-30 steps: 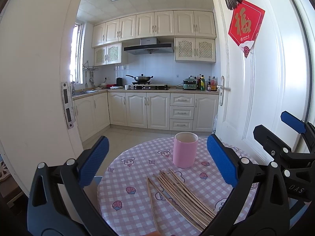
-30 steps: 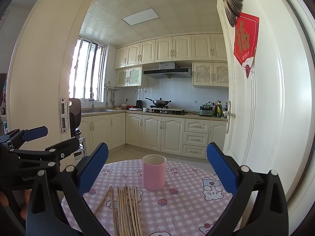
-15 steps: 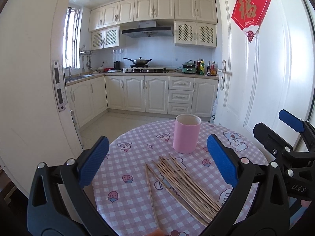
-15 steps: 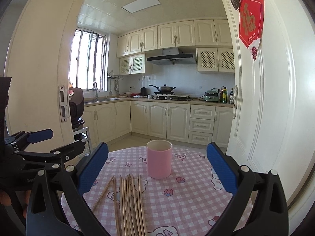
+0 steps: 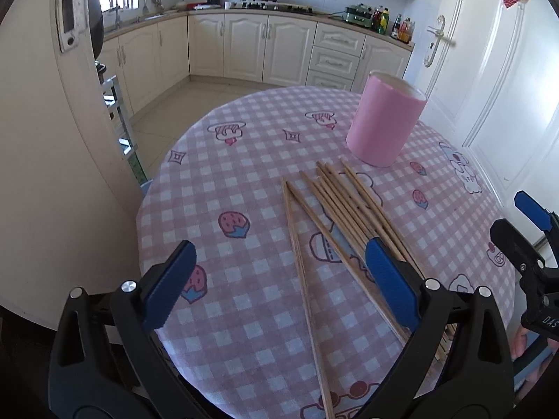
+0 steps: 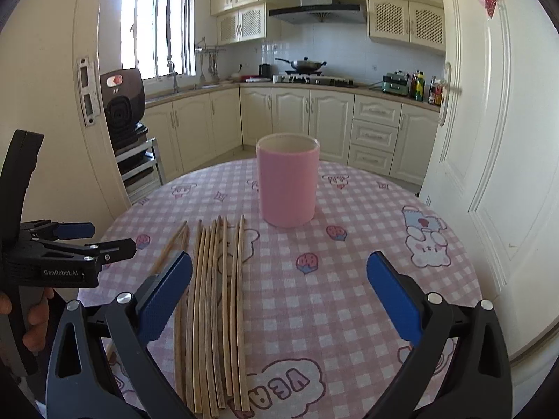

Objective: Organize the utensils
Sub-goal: 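Lower the left tool onto the wooden chopstick pile and close on one chopstick while the right tool grasps another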

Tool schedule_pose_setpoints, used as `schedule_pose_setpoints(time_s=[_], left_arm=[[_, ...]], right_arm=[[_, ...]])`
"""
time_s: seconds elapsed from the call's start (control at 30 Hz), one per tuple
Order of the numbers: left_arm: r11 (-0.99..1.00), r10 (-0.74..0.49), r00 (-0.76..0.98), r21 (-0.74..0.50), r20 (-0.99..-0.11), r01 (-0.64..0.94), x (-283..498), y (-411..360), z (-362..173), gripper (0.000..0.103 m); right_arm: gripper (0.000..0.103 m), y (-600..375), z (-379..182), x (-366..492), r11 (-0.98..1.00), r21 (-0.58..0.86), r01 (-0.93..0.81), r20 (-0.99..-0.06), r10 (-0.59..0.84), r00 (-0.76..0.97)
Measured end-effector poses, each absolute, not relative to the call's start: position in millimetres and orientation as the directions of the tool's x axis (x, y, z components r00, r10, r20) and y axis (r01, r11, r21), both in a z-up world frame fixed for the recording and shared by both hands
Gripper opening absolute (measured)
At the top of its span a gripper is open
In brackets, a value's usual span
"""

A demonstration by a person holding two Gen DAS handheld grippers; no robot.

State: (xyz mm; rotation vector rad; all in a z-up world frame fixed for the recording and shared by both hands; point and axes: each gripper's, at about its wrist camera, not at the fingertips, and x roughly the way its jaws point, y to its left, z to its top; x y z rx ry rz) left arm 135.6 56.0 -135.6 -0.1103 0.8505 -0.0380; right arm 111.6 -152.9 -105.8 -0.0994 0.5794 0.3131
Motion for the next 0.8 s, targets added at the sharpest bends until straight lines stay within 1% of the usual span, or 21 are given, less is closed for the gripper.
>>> schedule_pose_setpoints(time_s=[0.03,0.07,0.13,0.2,0.23,0.27,0.3,0.33,0.37,0.4,0.43,0.5,0.53,0.6,0.67,0.73,0.8], left_arm=[[0.993,-0.084,0.649,-0.117,-0.756,-0.008,140.4,56.8,-139.9,0.089],[0.992,-0.089,0.634,-0.124,-0.768,-0.011,145.6,58.0,-144.3,0.088],[0.990,-0.103,0.604,-0.138,-0.790,-0.013,156.3,59.2,-152.6,0.080],[0.990,-0.106,0.576,-0.141,-0.810,-0.017,167.0,58.6,-158.3,0.076],[0.990,-0.107,0.563,-0.142,-0.819,-0.018,171.2,59.3,-161.5,0.071],[0.989,-0.111,0.543,-0.146,-0.833,-0.022,177.0,59.8,-166.0,0.067],[0.987,-0.126,0.521,-0.159,-0.844,-0.020,182.4,60.6,-170.6,0.055],[0.985,-0.140,0.505,-0.171,-0.852,-0.017,187.1,59.8,-174.2,0.046],[0.986,-0.136,0.505,-0.167,-0.853,-0.017,190.2,59.1,-175.0,0.046],[0.987,-0.132,0.507,-0.160,-0.852,-0.012,192.1,58.5,-174.2,0.044],[0.987,-0.134,0.500,-0.158,-0.856,-0.007,194.9,57.8,-174.2,0.040],[0.989,-0.125,0.487,-0.148,-0.865,-0.008,199.2,56.7,-174.2,0.036],[0.990,-0.124,0.482,-0.142,-0.867,-0.002,201.0,55.4,-174.1,0.036],[0.992,-0.115,0.475,-0.130,-0.872,0.002,204.4,53.8,-174.9,0.034],[0.994,-0.099,0.475,-0.110,-0.874,0.003,206.1,54.2,-174.7,0.031],[0.994,-0.094,0.478,-0.108,-0.873,-0.002,209.2,55.9,-175.4,0.026],[0.993,-0.098,0.477,-0.114,-0.873,-0.005,210.9,58.0,-175.1,0.025]], right_arm=[[0.096,-151.0,-110.1,116.1,0.947,-0.010,-0.321,-0.566,0.259,0.782],[0.096,-149.5,-113.1,120.0,0.945,-0.014,-0.326,-0.579,0.258,0.773],[0.096,-147.1,-117.3,128.4,0.944,-0.025,-0.329,-0.604,0.248,0.758],[0.096,-144.8,-121.5,136.0,0.941,-0.031,-0.336,-0.614,0.247,0.750],[0.094,-142.9,-124.4,141.8,0.939,-0.032,-0.342,-0.633,0.246,0.734],[0.088,-139.7,-128.4,149.1,0.935,-0.034,-0.353,-0.652,0.247,0.717],[0.084,-137.2,-130.9,154.2,0.928,-0.035,-0.370,-0.665,0.255,0.702],[0.078,-135.3,-133.3,160.1,0.923,-0.036,-0.384,-0.678,0.260,0.688],[0.071,-132.7,-136.0,166.9,0.919,-0.034,-0.394,-0.696,0.261,0.669],[0.067,-130.5,-138.6,173.4,0.915,-0.031,-0.402,-0.711,0.262,0.652],[0.060,-130.0,-140.5,179.9,0.911,-0.025,-0.411,-0.725,0.267,0.635],[0.052,-128.5,-145.8,195.2,0.902,0.005,-0.432,-0.762,0.283,0.582],[0.046,-127.6,-147.7,200.8,0.896,0.021,-0.443,-0.775,0.295,0.559],[0.042,-123.7,-151.9,211.3,0.881,0.052,-0.470,-0.800,0.318,0.508],[0.034,-120.6,-154.4,219.5,0.879,0.049,-0.474,-0.814,0.310,0.491],[0.032,-120.2,-154.0,225.5,0.875,0.065,-0.480,-0.821,0.321,0.472],[0.031,-119.5,-152.5,228.3,0.875,0.061,-0.481,-0.828,0.313,0.465]])
